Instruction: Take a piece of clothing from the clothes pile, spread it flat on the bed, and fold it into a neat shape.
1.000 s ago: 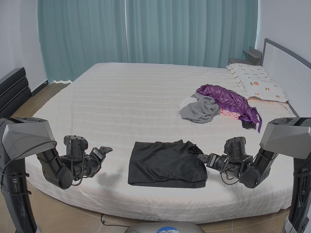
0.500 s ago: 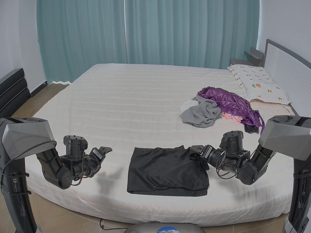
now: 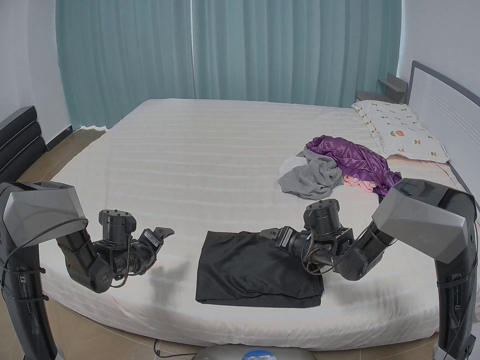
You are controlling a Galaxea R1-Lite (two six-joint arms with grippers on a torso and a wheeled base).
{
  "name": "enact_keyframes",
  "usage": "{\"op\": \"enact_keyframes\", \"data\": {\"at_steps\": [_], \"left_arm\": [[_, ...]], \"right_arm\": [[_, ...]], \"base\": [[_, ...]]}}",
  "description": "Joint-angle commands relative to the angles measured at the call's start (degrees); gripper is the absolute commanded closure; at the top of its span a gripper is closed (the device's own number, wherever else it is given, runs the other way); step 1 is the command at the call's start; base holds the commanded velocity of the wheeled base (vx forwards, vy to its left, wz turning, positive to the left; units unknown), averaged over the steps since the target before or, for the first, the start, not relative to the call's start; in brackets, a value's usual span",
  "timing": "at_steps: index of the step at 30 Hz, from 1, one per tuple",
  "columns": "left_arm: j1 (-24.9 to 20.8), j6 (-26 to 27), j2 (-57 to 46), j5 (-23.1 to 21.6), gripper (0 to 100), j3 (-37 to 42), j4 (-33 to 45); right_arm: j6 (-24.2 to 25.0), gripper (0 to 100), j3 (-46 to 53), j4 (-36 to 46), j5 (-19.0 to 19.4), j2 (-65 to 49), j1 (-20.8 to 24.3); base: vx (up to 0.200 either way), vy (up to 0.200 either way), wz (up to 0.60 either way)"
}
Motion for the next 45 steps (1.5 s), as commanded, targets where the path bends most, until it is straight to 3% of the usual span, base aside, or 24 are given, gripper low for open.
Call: {"op": "enact_keyframes", "data": {"at_steps": [1, 5, 8, 13, 17, 21, 26, 34, 35, 45], "left_arm": [[-0.01, -0.02, 0.08, 0.03, 0, 0.02, -0.02], [-0.01, -0.02, 0.08, 0.03, 0, 0.02, -0.02], [-0.01, -0.02, 0.08, 0.03, 0, 0.02, -0.02], [-0.01, -0.02, 0.08, 0.03, 0, 0.02, -0.02], [-0.01, -0.02, 0.08, 0.03, 0, -0.07, -0.02], [-0.01, -0.02, 0.08, 0.12, 0, -0.07, -0.02], [-0.09, 0.07, 0.16, 0.12, 0, -0.07, -0.02], [-0.09, 0.07, 0.34, 0.12, 0, -0.07, -0.02], [-0.09, 0.07, 0.34, 0.12, 0, -0.07, -0.02], [-0.09, 0.16, 0.43, 0.12, 0, -0.07, -0.02]], "right_arm": [[-0.07, 0, -6.13, 2.13, -0.54, 6.32, 0.95], [-0.33, 0, -10.43, 6.7, -0.8, 7.64, 0.07], [-1.04, 0, -15.62, 11.63, -4.23, 9.13, -2.65], [-1.74, 0, -20.1, 13.21, -7.83, 9.75, -8.28], [-2.62, 0, -18.7, 13.21, -7.92, 7.64, -12.06], [-7.89, 0, -14.56, 12.15, -6.07, 7.46, -14.26], [-8.77, 0, -9.73, 7.14, 0.17, 7.9, -13.9], [-8.59, 0, -8.94, 3.45, 0.78, 9.93, -13.38], [-8.59, 100, -8.85, 3.54, 1.13, 9.84, -13.64], [-7.01, 100, -8.59, 1.87, 2.1, 9.4, -15.4]], "base": [[0.0, 0.0, 0.0], [0.0, 0.0, 0.0], [0.0, 0.0, 0.0], [0.0, 0.0, 0.0], [0.0, 0.0, 0.0], [0.0, 0.0, 0.0], [0.0, 0.0, 0.0], [0.0, 0.0, 0.0], [0.0, 0.0, 0.0], [0.0, 0.0, 0.0]]}}
